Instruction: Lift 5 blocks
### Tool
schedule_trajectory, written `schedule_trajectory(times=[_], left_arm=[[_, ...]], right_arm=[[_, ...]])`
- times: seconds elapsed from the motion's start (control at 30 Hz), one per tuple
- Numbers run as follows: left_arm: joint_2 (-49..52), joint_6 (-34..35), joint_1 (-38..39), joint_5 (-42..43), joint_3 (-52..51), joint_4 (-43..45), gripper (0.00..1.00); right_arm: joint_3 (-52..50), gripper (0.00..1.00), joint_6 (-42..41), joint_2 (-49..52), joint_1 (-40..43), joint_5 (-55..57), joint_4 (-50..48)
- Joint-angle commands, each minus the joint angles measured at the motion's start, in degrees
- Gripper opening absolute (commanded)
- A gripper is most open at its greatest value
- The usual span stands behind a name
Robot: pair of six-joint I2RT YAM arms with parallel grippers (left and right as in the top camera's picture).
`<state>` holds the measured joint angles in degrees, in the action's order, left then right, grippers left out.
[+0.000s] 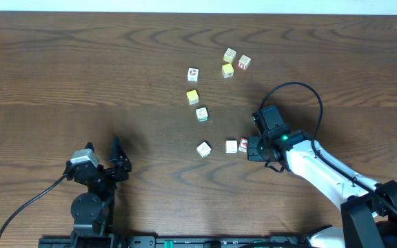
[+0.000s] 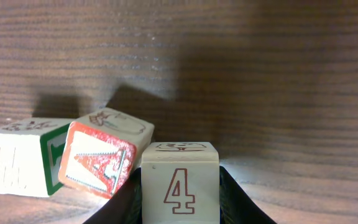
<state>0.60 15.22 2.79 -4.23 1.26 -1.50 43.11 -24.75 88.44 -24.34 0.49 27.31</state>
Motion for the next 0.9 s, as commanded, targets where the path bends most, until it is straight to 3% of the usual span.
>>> schedule_trajectory(times=[0.0, 0.87], left_arm=[[-0.31, 0.09, -0.09, -0.76, -1.01, -2.32, 0.72], [-0.31, 0.09, -0.09, -0.76, -1.01, -2.32, 0.72]], right_arm=[[-0.55, 0.17, 2.45, 0.37, -0.52, 1.60, -1.01], [-0.55, 0.22, 7.72, 0.39, -0.46, 6.03, -10.86]])
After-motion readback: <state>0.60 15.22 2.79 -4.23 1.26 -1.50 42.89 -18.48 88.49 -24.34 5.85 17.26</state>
